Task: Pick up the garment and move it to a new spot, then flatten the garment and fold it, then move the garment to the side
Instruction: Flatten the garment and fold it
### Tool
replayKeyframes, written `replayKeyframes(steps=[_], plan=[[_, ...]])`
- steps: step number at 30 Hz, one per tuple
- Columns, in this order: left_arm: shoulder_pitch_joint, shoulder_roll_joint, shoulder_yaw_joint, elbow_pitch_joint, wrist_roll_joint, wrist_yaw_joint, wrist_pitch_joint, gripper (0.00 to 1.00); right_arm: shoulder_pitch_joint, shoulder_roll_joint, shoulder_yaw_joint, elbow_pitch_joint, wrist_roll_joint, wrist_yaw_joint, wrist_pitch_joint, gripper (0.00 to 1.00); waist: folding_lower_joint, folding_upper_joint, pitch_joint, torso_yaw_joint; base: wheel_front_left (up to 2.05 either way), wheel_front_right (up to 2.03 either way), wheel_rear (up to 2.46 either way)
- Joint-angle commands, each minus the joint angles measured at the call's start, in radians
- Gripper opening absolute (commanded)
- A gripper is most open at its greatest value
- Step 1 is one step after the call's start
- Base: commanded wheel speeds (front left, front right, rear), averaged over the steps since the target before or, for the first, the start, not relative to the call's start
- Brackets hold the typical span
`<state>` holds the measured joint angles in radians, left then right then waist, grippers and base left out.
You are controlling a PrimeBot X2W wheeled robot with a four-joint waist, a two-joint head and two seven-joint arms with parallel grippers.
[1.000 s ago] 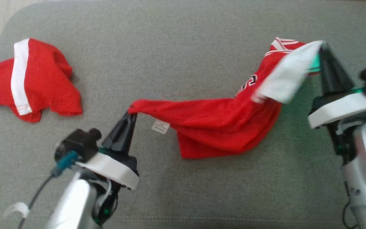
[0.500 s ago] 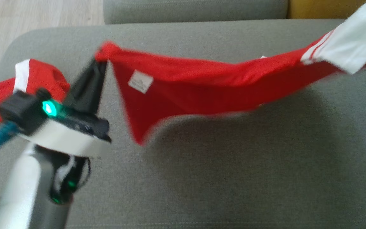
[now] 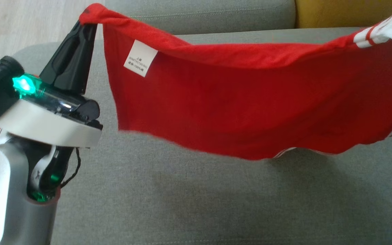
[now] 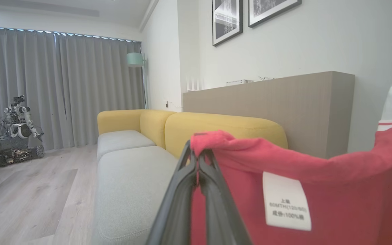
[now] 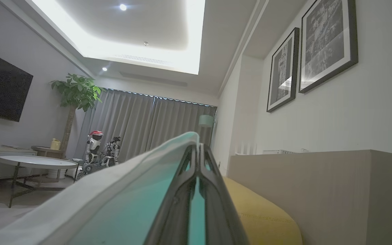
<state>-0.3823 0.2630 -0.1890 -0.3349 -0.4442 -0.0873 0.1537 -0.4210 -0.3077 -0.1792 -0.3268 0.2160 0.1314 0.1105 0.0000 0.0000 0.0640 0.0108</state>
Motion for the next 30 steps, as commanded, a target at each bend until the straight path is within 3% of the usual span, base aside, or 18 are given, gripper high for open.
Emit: replayKeyframes(steps=[1, 7, 14, 22, 29, 30], plan=[[-0.067, 0.033, 0.039, -0.025, 0.006, 0.010, 0.006, 0.00, -0.026, -0.010, 0.011, -0.019, 0.014, -0.001, 0.010, 0.00, 0.0000, 0.0000, 0.006, 0.000, 0.00, 0.00, 0.00], [-0.130, 0.019, 0.042, 0.055, 0.005, 0.013, -0.022, 0.00, -0.073, -0.005, 0.031, 0.055, 0.053, -0.001, 0.011, 0.00, 0.0000, 0.0000, 0.046, 0.003, 0.00, 0.00, 0.00], [-0.320, -0.029, 0.018, 0.235, 0.019, 0.004, -0.097, 0.00, -0.271, -0.012, 0.091, 0.215, 0.085, -0.001, -0.026, 0.00, 0.0000, 0.0000, 0.108, 0.007, 0.00, 0.00, 0.00], [-0.647, -0.084, -0.006, 0.649, 0.060, -0.011, -0.259, 0.00, -0.661, -0.013, 0.223, 0.605, 0.122, -0.001, -0.129, 0.00, 0.0000, 0.0000, 0.164, 0.010, 0.00, 0.00, 0.00], [-0.869, -0.125, -0.001, 0.996, 0.076, -0.010, -0.376, 0.00, -0.922, 0.026, 0.355, 0.936, 0.147, -0.001, -0.229, 0.00, 0.0000, 0.0000, 0.191, 0.007, 0.00, 0.00, 0.00], [-0.904, -0.135, 0.001, 1.095, 0.072, -0.010, -0.386, 0.00, -0.964, 0.045, 0.381, 1.038, 0.159, -0.001, -0.236, 0.00, 0.0000, 0.0000, 0.202, 0.004, 0.00, 0.00, 0.00]])
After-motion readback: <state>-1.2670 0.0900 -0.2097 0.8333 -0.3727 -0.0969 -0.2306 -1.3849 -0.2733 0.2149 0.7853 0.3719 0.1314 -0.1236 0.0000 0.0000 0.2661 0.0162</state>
